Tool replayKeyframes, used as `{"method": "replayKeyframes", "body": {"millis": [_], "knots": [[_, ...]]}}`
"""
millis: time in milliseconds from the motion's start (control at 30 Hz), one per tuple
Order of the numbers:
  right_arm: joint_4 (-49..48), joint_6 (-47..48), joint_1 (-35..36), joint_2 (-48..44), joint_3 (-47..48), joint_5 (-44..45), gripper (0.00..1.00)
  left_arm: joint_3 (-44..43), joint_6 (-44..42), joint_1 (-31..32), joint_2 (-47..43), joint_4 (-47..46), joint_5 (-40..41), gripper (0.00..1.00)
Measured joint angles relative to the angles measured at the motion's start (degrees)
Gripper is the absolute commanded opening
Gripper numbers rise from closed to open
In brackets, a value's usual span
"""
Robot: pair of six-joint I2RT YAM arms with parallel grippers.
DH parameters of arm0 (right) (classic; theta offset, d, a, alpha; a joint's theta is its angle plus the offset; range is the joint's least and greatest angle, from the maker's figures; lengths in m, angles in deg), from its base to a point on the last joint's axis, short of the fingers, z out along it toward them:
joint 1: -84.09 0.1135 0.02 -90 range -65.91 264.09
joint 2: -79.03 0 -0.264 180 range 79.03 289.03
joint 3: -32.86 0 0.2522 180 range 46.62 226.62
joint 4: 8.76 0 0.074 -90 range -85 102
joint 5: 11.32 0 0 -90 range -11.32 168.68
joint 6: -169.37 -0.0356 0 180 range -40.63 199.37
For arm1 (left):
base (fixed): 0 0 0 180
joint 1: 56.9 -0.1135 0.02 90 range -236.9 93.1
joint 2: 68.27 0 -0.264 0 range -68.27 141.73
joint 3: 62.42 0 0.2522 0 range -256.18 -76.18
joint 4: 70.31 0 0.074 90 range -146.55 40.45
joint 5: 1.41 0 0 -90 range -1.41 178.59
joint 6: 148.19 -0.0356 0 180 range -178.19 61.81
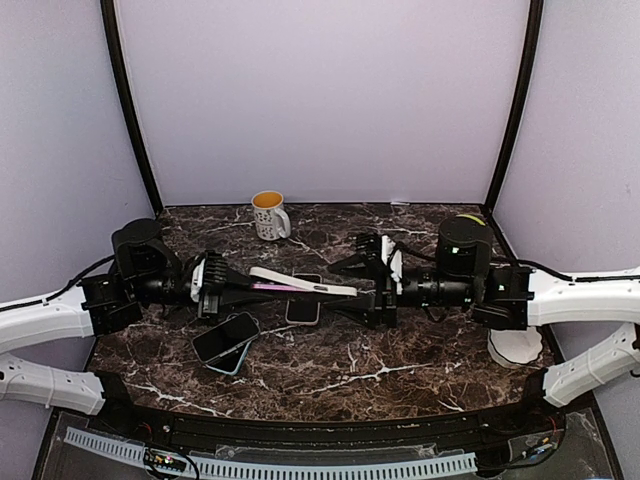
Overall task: Take the phone out of the phone case
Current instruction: Pass from the right arm to the left, then remove the phone case from the phone.
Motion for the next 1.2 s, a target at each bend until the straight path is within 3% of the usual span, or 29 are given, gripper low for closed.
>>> {"method": "replayKeyframes", "body": {"millis": [300,533,800,967,1200], "knots": [[14.43,-4.72,0.00,-6.58,0.33,2.60,0.71,1.88,-18.03,2.01,3.76,9.53,5.62,0.00],[15.45,-11.82,0.63,-9.31,0.33,7.04,0.70,2.64,-23.21,3.23,4.96,12.63,9.18,0.00],[14.95,-18.32,4.87,-1.33,5.18,15.96,0.67,2.64,-25.27,3.54,6.78,14.91,11.78,0.00],[16.22,-17.66,7.13,5.55,11.15,16.57,0.60,2.64,-25.64,3.54,6.86,15.32,12.72,0.00],[17.79,-16.09,9.94,12.61,17.35,16.15,0.60,2.64,-25.79,3.54,6.86,15.91,13.51,0.00]]}}
